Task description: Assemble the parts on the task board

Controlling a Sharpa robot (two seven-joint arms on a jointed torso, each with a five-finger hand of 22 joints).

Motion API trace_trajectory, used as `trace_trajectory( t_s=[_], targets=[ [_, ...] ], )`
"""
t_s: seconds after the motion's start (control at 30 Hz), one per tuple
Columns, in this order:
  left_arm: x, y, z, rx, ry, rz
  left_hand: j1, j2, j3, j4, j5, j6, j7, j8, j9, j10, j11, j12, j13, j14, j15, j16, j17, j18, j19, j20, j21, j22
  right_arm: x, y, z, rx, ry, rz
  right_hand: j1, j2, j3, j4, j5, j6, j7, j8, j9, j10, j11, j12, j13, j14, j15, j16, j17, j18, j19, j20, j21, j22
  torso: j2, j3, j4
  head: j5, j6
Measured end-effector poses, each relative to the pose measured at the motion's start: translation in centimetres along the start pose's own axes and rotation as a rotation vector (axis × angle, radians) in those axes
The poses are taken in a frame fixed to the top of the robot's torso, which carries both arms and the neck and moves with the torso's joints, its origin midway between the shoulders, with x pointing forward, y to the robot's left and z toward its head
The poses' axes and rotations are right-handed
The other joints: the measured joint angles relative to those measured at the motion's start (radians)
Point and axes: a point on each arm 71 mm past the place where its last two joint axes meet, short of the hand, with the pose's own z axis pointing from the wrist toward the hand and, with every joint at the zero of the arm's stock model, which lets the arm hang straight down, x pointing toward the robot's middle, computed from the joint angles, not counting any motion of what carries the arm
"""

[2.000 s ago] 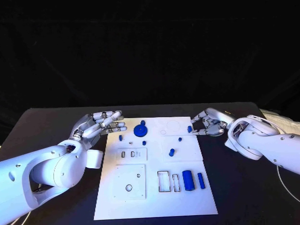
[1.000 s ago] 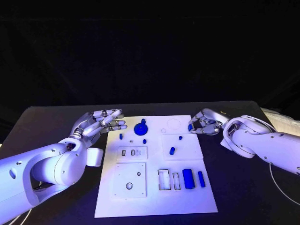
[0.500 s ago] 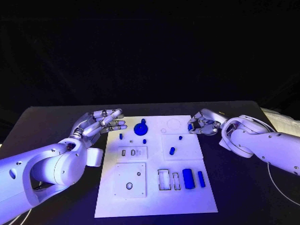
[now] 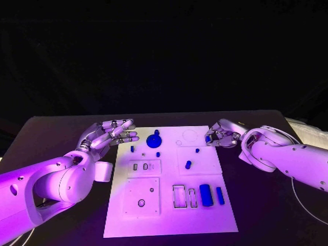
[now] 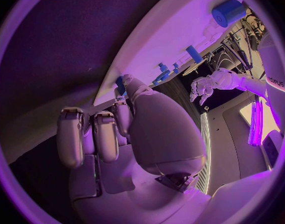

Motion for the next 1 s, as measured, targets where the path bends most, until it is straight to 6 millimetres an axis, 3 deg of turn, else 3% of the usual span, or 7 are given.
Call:
trace_trajectory(
  t_s=[0.3, 0.5, 0.73, 1.0],
  targets=[
    [0.0, 0.0, 0.0, -0.001, -0.001, 0.0, 0.0, 0.0, 0.0, 0.0, 0.0, 0.0, 0.0, 0.0, 0.0, 0.0, 0.0, 0.0, 0.0, 0.0, 0.0, 0.0, 0.0, 0.0, 0.0, 0.0, 0.0, 0.0, 0.0, 0.3, 0.0, -0.007, -0.019, 0.012, -0.011, 0.011, 0.021, -0.015, -0.012, 0.004, 0.003, 0.012, 0.002, -0.001, -0.006, 0.005, 0.0, 0.001, -0.012, 0.004, 0.001, 0.0, 0.003, -0.01, 0.0, 0.0, 0.0, 0.0006, -0.0001, 0.0, -0.002],
    [-0.2, 0.1, 0.1, -0.001, -0.004, 0.002, 0.0, 0.0, 0.0, 0.0, 0.0, 0.0, 0.0, 0.0, 0.0, 0.0, 0.0, 0.0, 0.0, 0.0, 0.0, 0.0, 0.0, 0.0, 0.0, 0.0, 0.0, 0.0, -0.1, 1.7, 0.0, -0.012, -0.036, 0.059, -0.022, 0.022, 0.025, -0.011, -0.019, 0.004, 0.002, 0.012, 0.002, -0.006, -0.012, -0.007, 0.0, 0.001, -0.012, 0.004, 0.001, 0.0, 0.0, -0.014, 0.0, 0.0, -0.002, 0.0, -0.0002, -0.001, -0.002],
    [-0.6, 0.2, 0.4, -0.001, -0.016, 0.008, 0.0, 0.0, 0.0, 0.0, 0.0, 0.0, 0.0, -0.004, 0.0, 0.0, 0.0, 0.0, 0.0, 0.0, 0.0, 0.0, 0.001, 0.0, 0.0, 0.0, 0.0, 0.0, 0.8, 6.4, 0.1, -0.042, -0.011, 0.131, -0.03, 0.03, 0.032, -0.009, -0.02, 0.004, 0.002, 0.012, 0.002, -0.006, -0.012, -0.015, 0.0, 0.001, -0.012, 0.002, 0.001, 0.0, 0.0, -0.014, 0.0, 0.0, -0.007, -0.0005, 0.0003, 0.0, -0.003],
    [-1.1, 0.4, 0.8, 0.0, -0.029, 0.014, 0.0, 0.0, 0.0, 0.0, 0.0, 0.0, 0.0, -0.004, 0.0, 0.0, 0.0, 0.0, 0.0, 0.0, 0.0, 0.0, 0.001, 0.0, 0.0, 0.0, 0.0, 0.0, 2.9, 12.5, 0.9, -0.107, 0.03, 0.128, -0.03, 0.03, 0.033, -0.011, -0.014, 0.004, 0.002, 0.012, 0.002, -0.006, -0.012, -0.018, 0.0, 0.001, -0.012, 0.0, 0.001, 0.0, 0.0, -0.014, 0.0, 0.0, -0.016, -0.0022, 0.0065, 0.014, -0.019]
  ],
)
